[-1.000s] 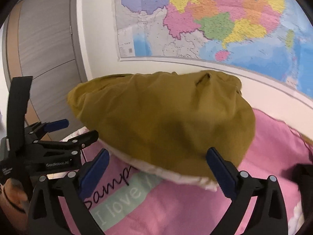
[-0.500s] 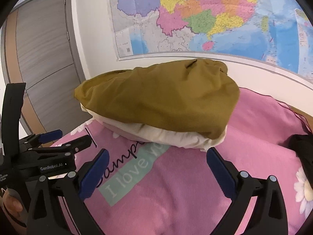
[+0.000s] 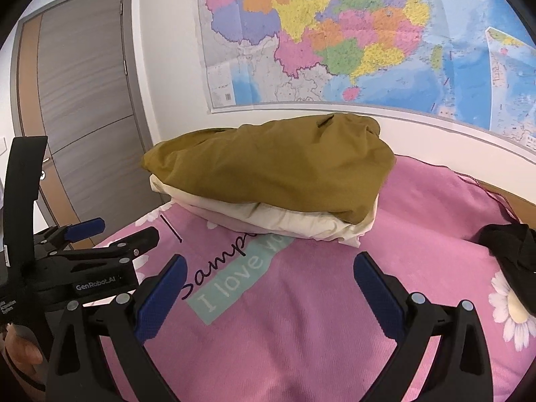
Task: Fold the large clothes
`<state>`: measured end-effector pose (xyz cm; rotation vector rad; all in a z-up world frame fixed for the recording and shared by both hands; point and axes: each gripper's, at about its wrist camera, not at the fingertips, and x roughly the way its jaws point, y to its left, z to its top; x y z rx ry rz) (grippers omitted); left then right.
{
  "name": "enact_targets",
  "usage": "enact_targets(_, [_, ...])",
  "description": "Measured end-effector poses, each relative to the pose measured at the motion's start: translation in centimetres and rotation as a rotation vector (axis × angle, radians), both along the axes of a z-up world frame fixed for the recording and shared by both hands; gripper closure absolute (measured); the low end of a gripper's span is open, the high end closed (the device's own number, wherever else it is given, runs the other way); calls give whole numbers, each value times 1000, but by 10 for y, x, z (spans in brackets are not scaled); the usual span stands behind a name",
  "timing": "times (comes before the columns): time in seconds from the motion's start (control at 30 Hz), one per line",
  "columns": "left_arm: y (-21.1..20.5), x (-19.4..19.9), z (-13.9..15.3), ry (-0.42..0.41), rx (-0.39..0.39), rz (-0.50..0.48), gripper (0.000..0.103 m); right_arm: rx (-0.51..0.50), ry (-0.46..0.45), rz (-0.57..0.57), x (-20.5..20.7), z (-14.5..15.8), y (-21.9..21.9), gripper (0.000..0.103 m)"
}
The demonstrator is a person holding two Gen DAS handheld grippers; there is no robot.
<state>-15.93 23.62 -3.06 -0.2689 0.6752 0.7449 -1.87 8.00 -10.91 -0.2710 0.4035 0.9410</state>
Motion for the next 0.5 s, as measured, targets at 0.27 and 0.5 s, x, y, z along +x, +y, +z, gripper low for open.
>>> enact_targets(0.27, [-12, -9, 5, -6, 12, 3, 5, 5, -12, 9, -14, -1, -8, 6])
enact_targets(0.5, [-17, -12, 7, -3, 23, -3, 5, 11, -15, 17, -21, 1, -11, 6])
